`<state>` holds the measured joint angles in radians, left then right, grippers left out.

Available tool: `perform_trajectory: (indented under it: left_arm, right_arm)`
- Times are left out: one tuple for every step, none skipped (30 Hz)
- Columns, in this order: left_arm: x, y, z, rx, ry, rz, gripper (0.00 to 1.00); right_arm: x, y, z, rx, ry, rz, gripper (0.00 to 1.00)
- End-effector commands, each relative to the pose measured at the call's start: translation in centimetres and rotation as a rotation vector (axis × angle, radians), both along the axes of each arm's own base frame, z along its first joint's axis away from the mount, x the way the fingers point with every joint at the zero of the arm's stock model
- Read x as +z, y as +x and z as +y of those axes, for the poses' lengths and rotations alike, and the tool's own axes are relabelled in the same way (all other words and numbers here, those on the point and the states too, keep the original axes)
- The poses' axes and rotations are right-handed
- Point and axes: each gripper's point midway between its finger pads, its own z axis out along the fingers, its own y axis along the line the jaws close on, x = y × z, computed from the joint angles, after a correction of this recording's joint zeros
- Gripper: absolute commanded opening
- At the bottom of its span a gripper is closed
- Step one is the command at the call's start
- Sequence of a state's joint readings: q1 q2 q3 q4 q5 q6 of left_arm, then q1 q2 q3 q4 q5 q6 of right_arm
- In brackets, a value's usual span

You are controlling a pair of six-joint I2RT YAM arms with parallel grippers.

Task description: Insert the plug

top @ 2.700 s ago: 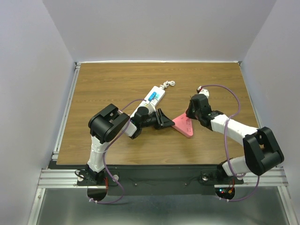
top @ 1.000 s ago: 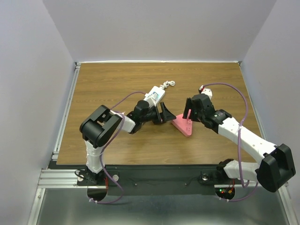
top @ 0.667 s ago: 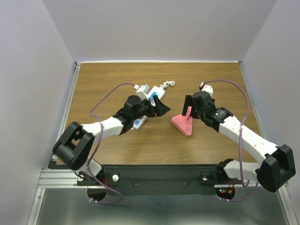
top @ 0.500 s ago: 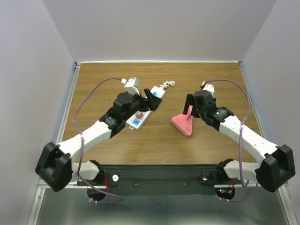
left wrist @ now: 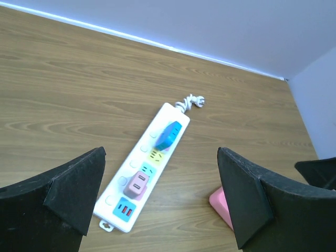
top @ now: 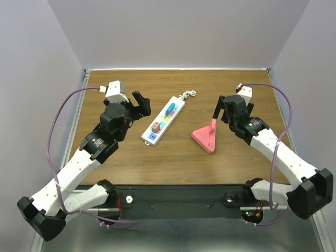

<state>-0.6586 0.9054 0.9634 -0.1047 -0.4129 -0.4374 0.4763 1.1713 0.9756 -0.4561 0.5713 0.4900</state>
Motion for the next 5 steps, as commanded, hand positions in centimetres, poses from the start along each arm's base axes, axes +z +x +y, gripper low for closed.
perform_trajectory:
  left_arm:
    - [2.52,-0.81,2.54,0.079,0.018,-0.041,0.99]
    - [2.69,-0.92,2.78,0.087,0.020,-0.043,0.99]
    - [2.97,-1.01,3.01,0.093,0.017,-0.047,0.99]
    - [3.12,-1.10,3.20,0.099,0.021,-0.044,0.99]
    - [3.18,-1.12,3.47,0.112,0.024,-0.045,0.99]
  right_arm:
    - [3.75,0.33,-1.34,-0.056,-0.002,-0.118,1.00]
    - [3.78,0.24,-1.50,-0.060,-0.007,-0.121,1.00]
    - [3.93,0.16,-1.63,-0.063,-0.008,-0.125,1.00]
    - [3.89,0.05,-1.79,-0.063,-0.018,-0.125,1.00]
    - [4.16,-0.13,-2.00,-0.066,-0.021,-0.133,1.00]
